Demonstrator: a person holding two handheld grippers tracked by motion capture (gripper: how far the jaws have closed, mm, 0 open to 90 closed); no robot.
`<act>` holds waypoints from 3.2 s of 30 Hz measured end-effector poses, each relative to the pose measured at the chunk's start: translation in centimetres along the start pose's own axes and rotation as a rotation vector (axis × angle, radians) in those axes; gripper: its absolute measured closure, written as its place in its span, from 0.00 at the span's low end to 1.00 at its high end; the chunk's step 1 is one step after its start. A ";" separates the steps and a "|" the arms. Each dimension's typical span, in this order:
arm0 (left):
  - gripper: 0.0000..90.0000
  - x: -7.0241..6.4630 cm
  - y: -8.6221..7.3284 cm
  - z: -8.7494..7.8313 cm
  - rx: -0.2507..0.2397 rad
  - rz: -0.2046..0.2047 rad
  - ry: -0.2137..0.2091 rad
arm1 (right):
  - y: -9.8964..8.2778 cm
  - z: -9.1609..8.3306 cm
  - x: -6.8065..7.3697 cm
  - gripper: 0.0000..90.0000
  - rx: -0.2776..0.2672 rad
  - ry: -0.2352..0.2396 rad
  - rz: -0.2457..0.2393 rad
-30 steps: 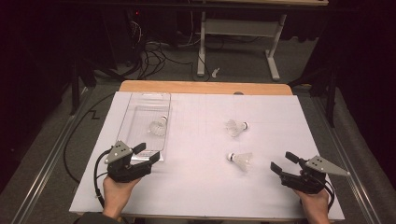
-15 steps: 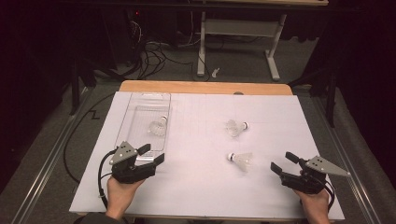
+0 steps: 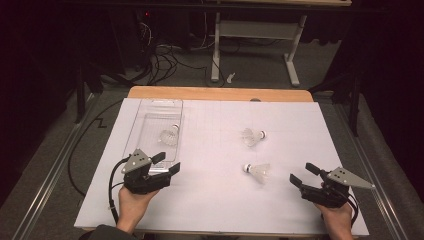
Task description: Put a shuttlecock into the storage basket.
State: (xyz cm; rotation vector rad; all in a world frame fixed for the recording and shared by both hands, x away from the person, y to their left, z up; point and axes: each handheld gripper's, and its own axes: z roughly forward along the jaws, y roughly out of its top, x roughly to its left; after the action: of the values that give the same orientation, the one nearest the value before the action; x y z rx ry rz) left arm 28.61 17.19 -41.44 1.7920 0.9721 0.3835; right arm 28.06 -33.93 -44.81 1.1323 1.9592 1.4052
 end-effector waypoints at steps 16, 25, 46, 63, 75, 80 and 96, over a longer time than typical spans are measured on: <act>0.40 -0.6 1.4 1.8 0.012 0.025 -0.033 | 0.0 0.0 0.0 0.26 0.000 0.000 0.000; 0.40 -0.9 2.1 2.6 0.019 0.040 -0.042 | 0.0 0.0 0.0 0.26 0.001 0.001 0.001; 0.40 -1.3 3.2 4.8 0.039 0.050 -0.066 | 0.0 0.0 -0.1 0.26 0.000 0.004 0.002; 0.40 -1.6 4.3 6.3 0.037 0.068 -0.075 | 0.0 0.0 -0.1 0.26 0.000 0.005 0.002; 0.40 -1.6 4.8 7.6 0.056 0.070 -0.076 | 0.0 0.0 -0.1 0.26 -0.001 0.005 0.001; 0.40 -1.7 5.1 8.1 0.062 0.077 -0.078 | 0.0 0.0 -0.1 0.26 0.000 0.006 0.003; 0.41 -2.0 5.8 9.6 0.092 0.088 -0.084 | 0.0 0.0 -0.1 0.26 -0.001 0.008 0.005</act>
State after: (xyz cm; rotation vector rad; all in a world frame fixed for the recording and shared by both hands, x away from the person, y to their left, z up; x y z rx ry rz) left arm 36.17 8.69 -40.09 1.9230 0.8664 0.3198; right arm 28.12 -33.97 -44.81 1.1335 1.9619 1.4153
